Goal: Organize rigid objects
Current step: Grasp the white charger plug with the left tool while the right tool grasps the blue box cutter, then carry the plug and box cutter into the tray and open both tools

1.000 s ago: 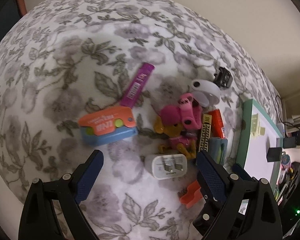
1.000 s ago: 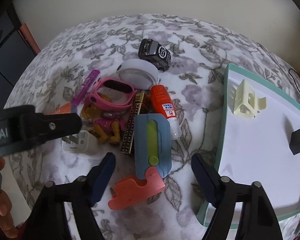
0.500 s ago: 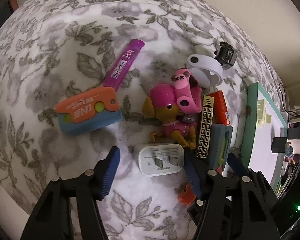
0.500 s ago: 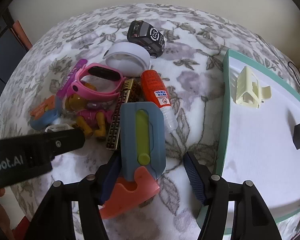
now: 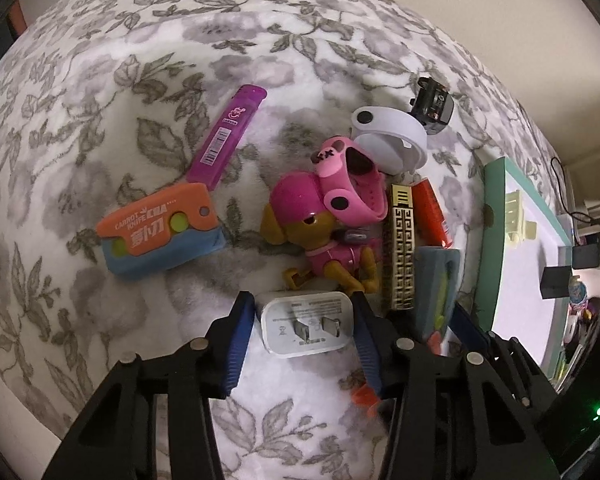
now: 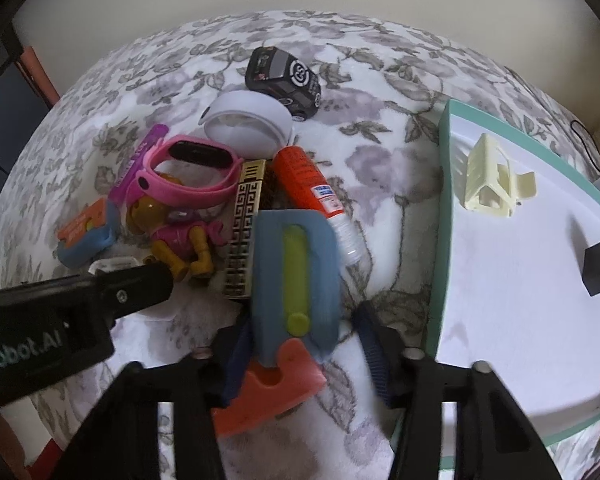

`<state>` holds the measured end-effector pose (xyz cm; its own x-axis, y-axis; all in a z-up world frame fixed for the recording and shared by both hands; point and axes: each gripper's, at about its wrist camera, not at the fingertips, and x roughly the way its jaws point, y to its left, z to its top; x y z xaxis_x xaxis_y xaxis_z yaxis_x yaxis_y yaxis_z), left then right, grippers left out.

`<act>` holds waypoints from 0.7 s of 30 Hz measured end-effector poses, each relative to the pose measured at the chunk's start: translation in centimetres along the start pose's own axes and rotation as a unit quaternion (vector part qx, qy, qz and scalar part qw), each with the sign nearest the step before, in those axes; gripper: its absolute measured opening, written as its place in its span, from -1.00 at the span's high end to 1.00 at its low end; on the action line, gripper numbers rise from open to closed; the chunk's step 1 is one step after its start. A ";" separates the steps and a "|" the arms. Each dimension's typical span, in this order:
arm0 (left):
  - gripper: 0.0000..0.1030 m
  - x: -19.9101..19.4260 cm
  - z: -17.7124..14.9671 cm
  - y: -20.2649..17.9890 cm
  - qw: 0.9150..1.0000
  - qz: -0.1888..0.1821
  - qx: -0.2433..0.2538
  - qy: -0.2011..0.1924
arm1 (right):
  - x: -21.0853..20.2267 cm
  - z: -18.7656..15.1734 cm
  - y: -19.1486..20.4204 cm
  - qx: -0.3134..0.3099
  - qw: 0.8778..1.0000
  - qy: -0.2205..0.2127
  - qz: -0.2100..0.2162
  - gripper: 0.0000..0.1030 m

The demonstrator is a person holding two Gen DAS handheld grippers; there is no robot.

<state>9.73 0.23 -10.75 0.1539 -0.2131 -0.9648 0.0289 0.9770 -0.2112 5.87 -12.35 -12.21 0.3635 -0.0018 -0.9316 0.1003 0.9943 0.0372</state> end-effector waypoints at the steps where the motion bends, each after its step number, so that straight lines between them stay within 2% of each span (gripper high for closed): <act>1: 0.03 -0.1 0.0 0.0 1.000 0.000 0.001 0.000 | 0.0 0.0 -0.1 0.003 1.000 0.000 0.001 0.18; 6: 0.06 -0.4 0.0 -0.2 1.000 0.001 0.004 0.000 | -0.6 -0.1 -0.8 0.015 1.000 0.004 0.018 0.18; 10: 0.09 -1.4 0.1 0.0 1.000 -0.009 0.003 -0.008 | -1.9 0.1 -0.8 0.016 0.999 -0.010 0.028 0.18; 15: 0.09 -2.9 0.4 -0.1 1.000 -0.015 0.008 -0.025 | -3.7 0.4 -1.1 0.024 0.999 -0.025 0.037 0.18; 21: 0.09 -5.7 0.5 -0.5 0.997 -0.039 0.015 -0.063 | -6.3 0.9 -2.0 0.037 0.997 -0.053 0.051 0.18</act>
<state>9.34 0.97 -5.10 0.2726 -0.2873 -0.9182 0.0756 0.9578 -0.2772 4.20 -14.38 -6.13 0.4712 0.0829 -0.8781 0.1242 0.9794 0.1591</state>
